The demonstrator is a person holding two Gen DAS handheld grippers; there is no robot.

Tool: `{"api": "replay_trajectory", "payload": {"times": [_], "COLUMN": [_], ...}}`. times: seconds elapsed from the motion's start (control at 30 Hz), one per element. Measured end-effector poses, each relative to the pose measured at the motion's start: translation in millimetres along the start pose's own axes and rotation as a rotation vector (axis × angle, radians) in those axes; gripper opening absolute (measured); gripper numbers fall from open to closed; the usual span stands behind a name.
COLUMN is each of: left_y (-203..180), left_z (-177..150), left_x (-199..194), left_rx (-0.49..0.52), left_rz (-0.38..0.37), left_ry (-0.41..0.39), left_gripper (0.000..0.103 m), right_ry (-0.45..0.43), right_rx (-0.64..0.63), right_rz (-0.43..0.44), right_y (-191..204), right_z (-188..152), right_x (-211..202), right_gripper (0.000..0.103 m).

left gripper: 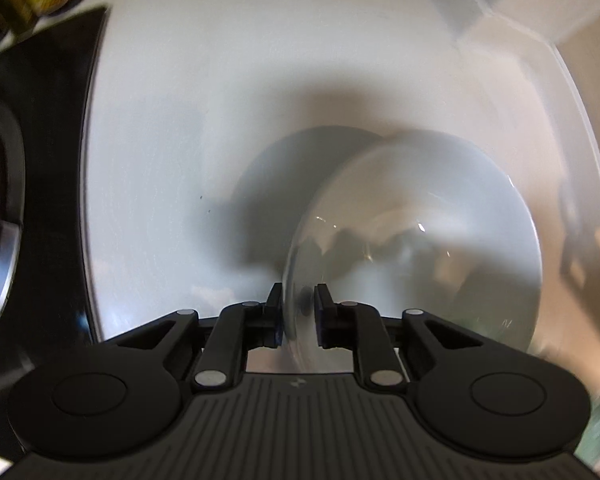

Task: Clean bowl
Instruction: 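Tilt the bowl up with the left tool while the right tool wipes its outer side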

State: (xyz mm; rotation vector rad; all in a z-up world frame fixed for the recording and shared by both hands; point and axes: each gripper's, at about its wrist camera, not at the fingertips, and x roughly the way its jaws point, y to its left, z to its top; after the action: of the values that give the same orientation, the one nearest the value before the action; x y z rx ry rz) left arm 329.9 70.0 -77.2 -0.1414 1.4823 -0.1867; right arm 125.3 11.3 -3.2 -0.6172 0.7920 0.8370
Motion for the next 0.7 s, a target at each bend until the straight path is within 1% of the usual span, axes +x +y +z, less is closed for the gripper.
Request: {"api": "replay_trajectory", "payload": {"times": [0.07,0.13,0.17,0.23,0.27,0.3,0.37,0.4,0.43,0.47,0.53,0.63,0.7], "left_y": [1.7,1.6,1.5,4.2,4.8,5.0,5.0,5.4,4.8,3.6,1.4,-1.4,-1.4], "left_z": [3.9,4.5,4.4,4.1,4.0,3.9,2.6,2.7,2.5,1.9,1.2,0.8,-1.3], "left_x": [0.3,0.1,-0.2,-1.8,-2.5,-3.2,-4.5,-5.0,-5.3,-5.1,-4.1,-3.0,-3.5], "left_rx": [-0.034,-0.037,-0.035,-0.040,-0.041,-0.040,-0.032,-0.030,-0.020,-0.006,0.020,0.052,0.069], "left_rz": [-0.001,-0.001,0.000,0.009,0.011,0.012,0.009,0.007,0.011,0.018,0.026,0.019,0.018], "left_ry": [0.001,-0.005,-0.011,-0.031,-0.041,-0.050,-0.077,-0.082,-0.088,-0.093,-0.098,-0.089,-0.089], "left_gripper": [0.016,0.015,0.015,0.017,0.019,0.022,0.023,0.023,0.023,0.024,0.024,0.024,0.024], "right_ry": [0.016,0.052,0.065,0.070,0.069,0.077,0.106,0.136,0.162,0.206,0.294,0.348,0.357], "right_rx": [0.014,0.124,0.178,0.211,0.154,0.072,-0.046,-0.082,-0.104,-0.157,-0.281,-0.421,-0.512], "right_rz": [0.018,0.053,0.075,0.128,0.177,0.222,0.296,0.325,0.334,0.330,0.272,0.182,0.066], "right_y": [-0.2,-15.5,-21.6,-31.3,-33.4,-33.0,-36.0,-40.3,-43.2,-46.0,-49.5,-44.6,-47.8], "right_z": [7.8,15.0,16.6,16.1,13.7,10.5,4.2,1.7,0.6,-1.2,-4.8,-14.1,-15.3], "right_x": [20.3,46.1,52.6,60.7,62.0,61.2,56.3,53.8,52.4,50.2,46.5,48.5,51.5], "right_gripper": [0.017,0.017,0.017,0.017,0.016,0.016,0.016,0.016,0.016,0.016,0.016,0.016,0.015]}}
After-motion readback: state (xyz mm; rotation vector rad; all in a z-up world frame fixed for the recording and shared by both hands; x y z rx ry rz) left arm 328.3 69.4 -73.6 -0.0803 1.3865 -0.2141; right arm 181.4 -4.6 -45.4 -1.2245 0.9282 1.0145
